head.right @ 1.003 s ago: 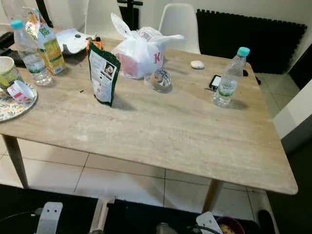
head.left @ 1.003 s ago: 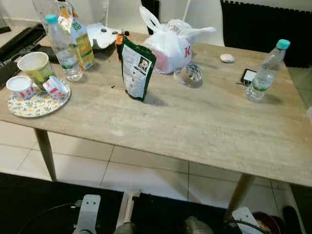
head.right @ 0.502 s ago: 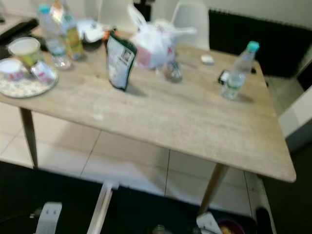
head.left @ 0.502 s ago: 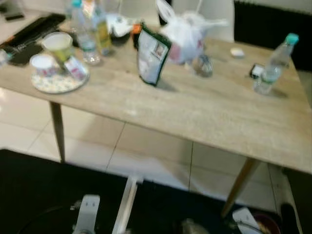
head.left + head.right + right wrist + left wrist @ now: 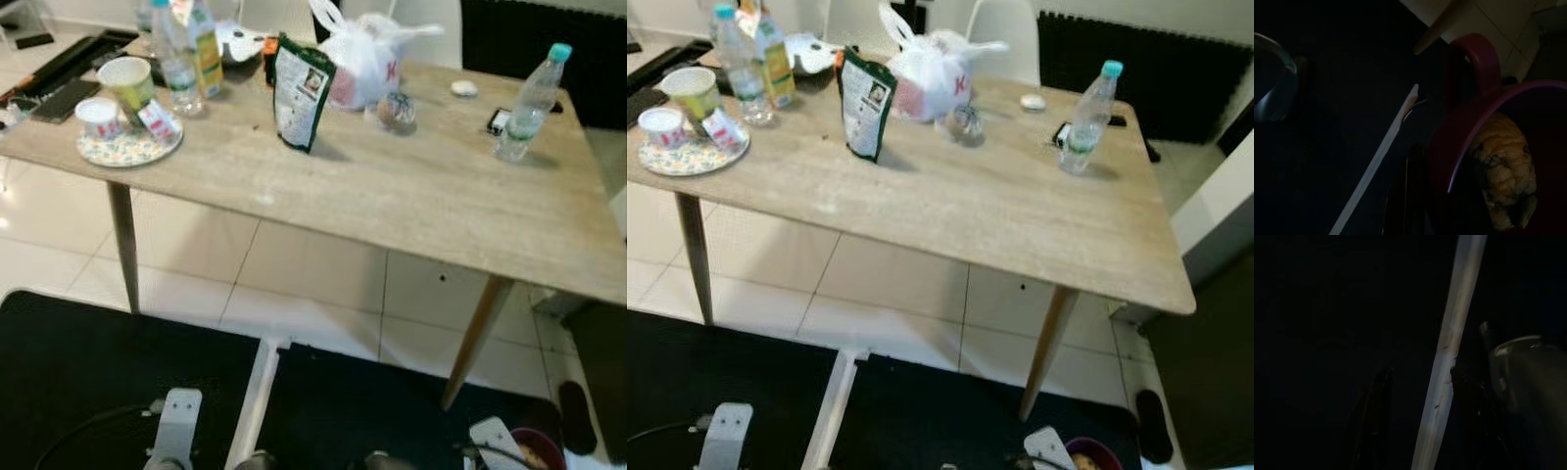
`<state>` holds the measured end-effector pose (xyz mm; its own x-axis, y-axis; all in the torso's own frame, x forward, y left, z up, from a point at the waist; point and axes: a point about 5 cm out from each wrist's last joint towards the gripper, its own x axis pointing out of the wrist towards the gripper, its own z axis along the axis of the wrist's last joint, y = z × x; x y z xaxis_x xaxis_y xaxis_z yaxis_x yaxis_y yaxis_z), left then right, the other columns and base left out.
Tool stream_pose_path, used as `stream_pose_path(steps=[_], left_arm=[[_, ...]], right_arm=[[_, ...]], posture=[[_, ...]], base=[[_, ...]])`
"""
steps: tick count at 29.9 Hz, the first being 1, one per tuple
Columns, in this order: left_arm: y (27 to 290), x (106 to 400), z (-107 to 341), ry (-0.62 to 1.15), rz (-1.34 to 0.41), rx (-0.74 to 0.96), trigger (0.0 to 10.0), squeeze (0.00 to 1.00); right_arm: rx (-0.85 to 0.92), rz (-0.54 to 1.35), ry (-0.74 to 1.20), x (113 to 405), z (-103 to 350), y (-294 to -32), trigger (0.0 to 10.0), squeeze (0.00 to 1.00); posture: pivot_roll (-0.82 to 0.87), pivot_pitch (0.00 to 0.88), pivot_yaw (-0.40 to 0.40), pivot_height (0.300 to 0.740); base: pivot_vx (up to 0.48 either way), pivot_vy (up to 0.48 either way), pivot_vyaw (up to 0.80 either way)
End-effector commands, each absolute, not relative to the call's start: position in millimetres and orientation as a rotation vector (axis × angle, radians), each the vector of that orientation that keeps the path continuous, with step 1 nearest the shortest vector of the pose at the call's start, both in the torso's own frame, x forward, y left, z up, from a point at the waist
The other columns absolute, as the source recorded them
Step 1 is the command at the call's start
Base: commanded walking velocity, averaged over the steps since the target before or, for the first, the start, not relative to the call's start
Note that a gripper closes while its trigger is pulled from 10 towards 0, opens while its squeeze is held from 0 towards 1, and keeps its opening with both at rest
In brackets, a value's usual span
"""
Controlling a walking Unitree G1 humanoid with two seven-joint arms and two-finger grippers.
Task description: Restocking fridge
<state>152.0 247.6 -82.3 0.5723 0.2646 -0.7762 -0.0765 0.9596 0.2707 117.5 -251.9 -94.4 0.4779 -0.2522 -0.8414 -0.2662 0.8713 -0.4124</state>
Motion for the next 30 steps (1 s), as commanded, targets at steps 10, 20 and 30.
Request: stream_pose_path(steps=[10,20,30], left_arm=[[247.5,146.2,-85.2,0.969,0.207,0.206,10.0,0.0],[246.3,147.7,-85.0,0.966,0.194,0.209,10.0,0.0],[243.4,151.9,-84.0,0.958,0.147,0.235,10.0,0.0]], right_arm=[[-0.537,-0.009,1.089,116.1,-94.0,-254.6,10.0,0.0],[-0.537,-0.011,1.086,116.5,-93.9,-254.4,10.0,0.0],[-0.534,-0.013,1.087,116.1,-94.1,-254.2,10.0,0.0]], posture=[[-0.04,0.087,-0.077,0.74],[-0.04,0.087,-0.078,0.74],[-0.04,0.088,-0.077,0.74]], base=[[0.0,0.0,0.0],[0.0,0.0,0.0],[0.0,-0.221,0.0]])
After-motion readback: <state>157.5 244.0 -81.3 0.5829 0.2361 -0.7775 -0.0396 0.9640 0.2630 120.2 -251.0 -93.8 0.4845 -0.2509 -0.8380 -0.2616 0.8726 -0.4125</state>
